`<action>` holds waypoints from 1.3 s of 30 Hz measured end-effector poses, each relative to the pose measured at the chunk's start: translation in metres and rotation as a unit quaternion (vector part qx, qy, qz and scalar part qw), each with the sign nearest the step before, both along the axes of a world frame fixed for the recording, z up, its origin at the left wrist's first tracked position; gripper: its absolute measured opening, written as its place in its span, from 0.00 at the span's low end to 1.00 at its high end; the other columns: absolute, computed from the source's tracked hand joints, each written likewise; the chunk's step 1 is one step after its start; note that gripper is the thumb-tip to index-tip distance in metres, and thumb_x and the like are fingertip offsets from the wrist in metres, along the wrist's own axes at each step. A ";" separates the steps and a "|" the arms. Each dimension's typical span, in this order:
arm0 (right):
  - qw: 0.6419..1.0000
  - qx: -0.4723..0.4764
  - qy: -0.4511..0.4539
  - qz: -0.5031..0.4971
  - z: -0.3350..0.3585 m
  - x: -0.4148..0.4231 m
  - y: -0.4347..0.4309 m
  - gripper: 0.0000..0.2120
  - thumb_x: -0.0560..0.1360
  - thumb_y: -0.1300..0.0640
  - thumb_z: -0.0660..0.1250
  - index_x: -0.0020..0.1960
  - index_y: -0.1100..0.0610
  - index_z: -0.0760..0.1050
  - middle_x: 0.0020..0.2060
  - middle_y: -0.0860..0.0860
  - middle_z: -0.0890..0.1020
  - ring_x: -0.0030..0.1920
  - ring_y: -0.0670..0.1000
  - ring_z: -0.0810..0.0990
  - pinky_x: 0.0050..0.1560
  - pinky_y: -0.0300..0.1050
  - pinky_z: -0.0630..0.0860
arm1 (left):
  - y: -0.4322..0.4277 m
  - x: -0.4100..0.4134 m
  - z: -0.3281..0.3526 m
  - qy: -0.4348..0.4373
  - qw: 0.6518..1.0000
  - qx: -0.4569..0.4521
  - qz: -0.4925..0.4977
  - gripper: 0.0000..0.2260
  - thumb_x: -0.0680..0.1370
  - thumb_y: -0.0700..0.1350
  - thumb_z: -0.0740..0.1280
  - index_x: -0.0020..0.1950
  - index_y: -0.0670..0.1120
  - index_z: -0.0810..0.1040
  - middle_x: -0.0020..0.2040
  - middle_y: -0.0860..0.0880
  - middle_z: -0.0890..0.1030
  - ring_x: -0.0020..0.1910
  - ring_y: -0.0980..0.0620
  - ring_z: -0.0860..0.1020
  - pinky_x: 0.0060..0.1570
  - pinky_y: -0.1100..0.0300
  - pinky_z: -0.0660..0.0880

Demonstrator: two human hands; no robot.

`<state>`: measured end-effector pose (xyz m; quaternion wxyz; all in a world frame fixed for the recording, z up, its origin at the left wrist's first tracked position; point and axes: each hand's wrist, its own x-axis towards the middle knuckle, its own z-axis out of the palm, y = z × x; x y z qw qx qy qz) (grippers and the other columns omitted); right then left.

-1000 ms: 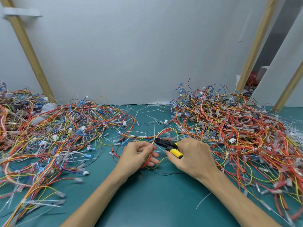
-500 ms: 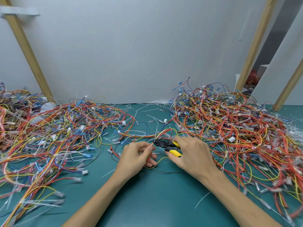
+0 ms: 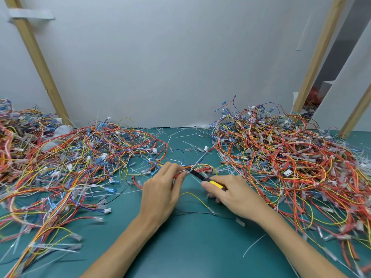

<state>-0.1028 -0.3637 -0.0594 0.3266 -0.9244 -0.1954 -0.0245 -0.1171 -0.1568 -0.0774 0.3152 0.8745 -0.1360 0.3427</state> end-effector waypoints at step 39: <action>0.967 -0.148 -0.206 0.010 -0.003 -0.002 -0.005 0.19 0.74 0.37 0.68 0.54 0.51 0.80 0.46 0.45 0.83 0.48 0.51 0.80 0.48 0.45 0.73 | 0.005 0.010 -0.006 0.192 0.967 -0.156 -0.068 0.13 0.78 0.40 0.66 0.35 0.51 0.78 0.26 0.54 0.76 0.20 0.53 0.77 0.26 0.67 0.69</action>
